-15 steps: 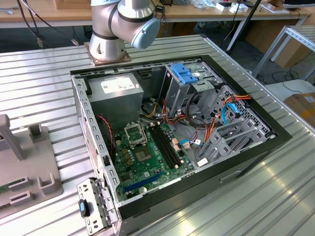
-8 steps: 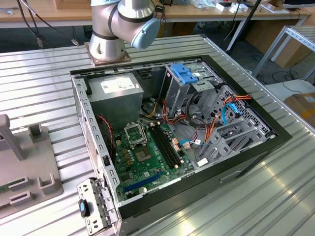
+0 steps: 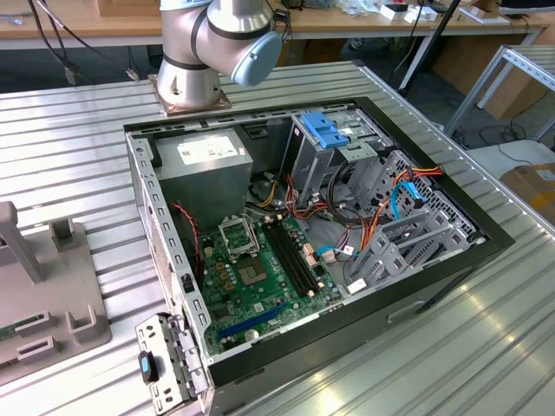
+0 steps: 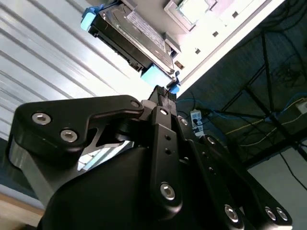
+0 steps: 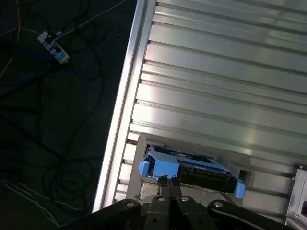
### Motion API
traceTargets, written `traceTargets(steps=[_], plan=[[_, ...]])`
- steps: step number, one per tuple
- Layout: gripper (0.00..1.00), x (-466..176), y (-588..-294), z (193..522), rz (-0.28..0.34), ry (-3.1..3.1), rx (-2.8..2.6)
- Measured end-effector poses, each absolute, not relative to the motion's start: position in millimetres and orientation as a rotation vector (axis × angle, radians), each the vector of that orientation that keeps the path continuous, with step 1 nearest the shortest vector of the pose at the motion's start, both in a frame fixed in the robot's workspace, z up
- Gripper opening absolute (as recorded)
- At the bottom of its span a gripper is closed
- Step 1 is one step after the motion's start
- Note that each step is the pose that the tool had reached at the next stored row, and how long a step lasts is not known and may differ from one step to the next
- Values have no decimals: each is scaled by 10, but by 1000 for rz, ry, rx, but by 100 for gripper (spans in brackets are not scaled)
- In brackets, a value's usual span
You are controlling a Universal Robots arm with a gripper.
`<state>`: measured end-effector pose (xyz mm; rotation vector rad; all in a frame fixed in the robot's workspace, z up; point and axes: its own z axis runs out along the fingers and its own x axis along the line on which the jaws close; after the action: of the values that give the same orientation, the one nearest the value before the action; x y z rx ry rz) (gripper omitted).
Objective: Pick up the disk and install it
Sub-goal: 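Pick up the disk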
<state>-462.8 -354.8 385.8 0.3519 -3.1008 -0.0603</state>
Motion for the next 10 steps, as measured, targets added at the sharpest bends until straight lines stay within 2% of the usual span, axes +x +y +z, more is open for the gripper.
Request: traceTargets(steps=[10], plan=[[11,-4629,-3547,3853,-56,-3030,728]])
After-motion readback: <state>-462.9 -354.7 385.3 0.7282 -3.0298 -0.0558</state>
